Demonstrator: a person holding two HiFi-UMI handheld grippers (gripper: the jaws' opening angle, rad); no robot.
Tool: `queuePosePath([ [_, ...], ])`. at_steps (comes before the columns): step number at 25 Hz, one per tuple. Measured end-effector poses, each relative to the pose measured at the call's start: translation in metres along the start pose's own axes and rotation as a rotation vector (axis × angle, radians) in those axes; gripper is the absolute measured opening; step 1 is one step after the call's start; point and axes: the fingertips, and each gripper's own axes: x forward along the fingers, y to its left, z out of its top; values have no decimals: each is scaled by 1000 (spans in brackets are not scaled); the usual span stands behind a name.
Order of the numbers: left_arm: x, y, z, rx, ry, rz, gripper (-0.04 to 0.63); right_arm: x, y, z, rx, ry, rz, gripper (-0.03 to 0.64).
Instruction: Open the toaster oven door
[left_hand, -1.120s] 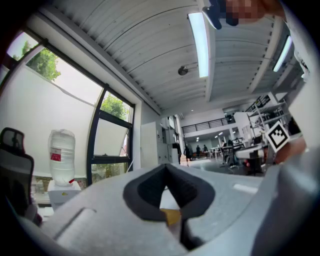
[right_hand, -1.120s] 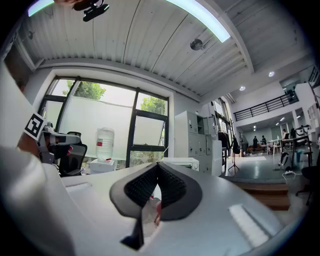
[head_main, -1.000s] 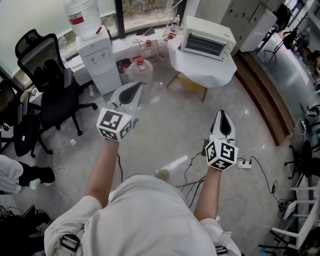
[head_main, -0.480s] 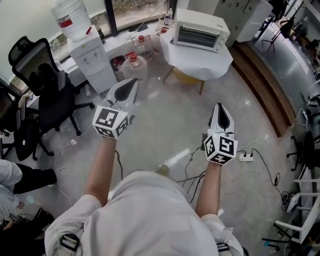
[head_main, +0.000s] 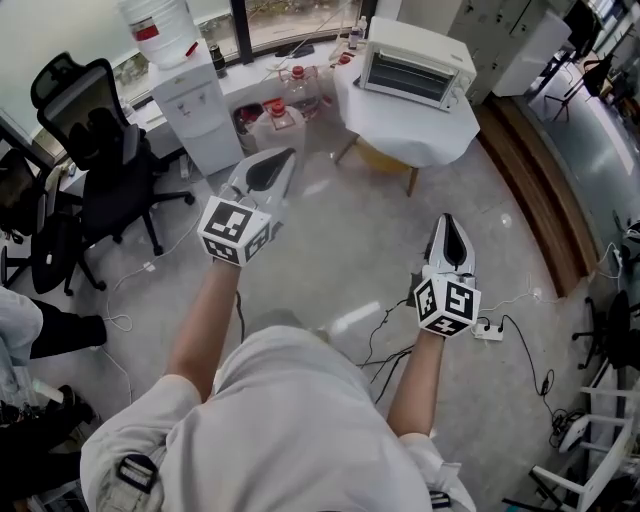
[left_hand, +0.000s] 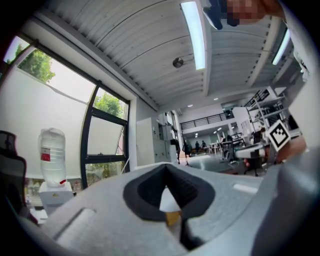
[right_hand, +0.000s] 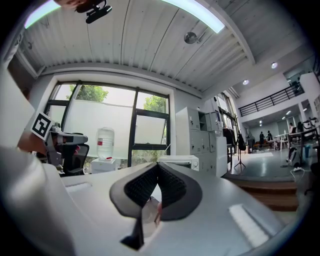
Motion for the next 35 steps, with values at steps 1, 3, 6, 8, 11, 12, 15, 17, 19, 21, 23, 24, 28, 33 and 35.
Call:
queuePosePath([
  [1, 4, -2, -1, -2, 0, 3, -3, 1, -4, -1, -2, -1, 4, 2],
  [3, 13, -6, -2, -5, 0, 2, -3, 4, -11, -3, -7, -1, 10, 2],
  [6, 28, -10, -8, -5, 7, -8, -3, 12, -21, -7, -5, 3, 17, 2],
  [8, 40, -9, -12, -10, 9, -14, -3, 18, -26, -9, -6, 7, 19, 2],
  [11, 61, -8, -19, -18, 13, -29, -3, 30, -37, -13, -5, 7, 13, 2],
  [12, 69, -8, -22, -19, 14, -35, -3, 36, -42, -15, -4, 9, 8, 2],
  [15, 97, -3, -30, -25, 17, -52, -3, 55, -56, -20, -3, 18, -7, 2],
  [17, 119, 6, -34, -35, 19, -59, -3, 73, -64, -20, -2, 25, -14, 2],
  [19, 141, 17, -36, -47, 19, -66, -3, 94, -71, -18, -8, 32, -21, 2],
  [21, 162, 28, -39, -57, 18, -75, -3, 115, -79, -16, -12, 36, -30, 2],
  [23, 183, 41, -44, -65, 19, -83, -3, 139, -85, -15, -14, 40, -39, 2],
  [24, 193, 49, -47, -71, 21, -83, -3, 151, -88, -15, -16, 43, -42, 2],
  [28, 237, 89, -59, -86, 32, -90, -3, 210, -94, -13, -25, 57, -52, 2],
  [33, 297, 131, -72, -77, 40, -127, -3, 281, -102, -14, -43, 73, -64, 2],
  [35, 320, 143, -79, -73, 47, -143, -3, 304, -107, -16, -50, 83, -70, 2],
])
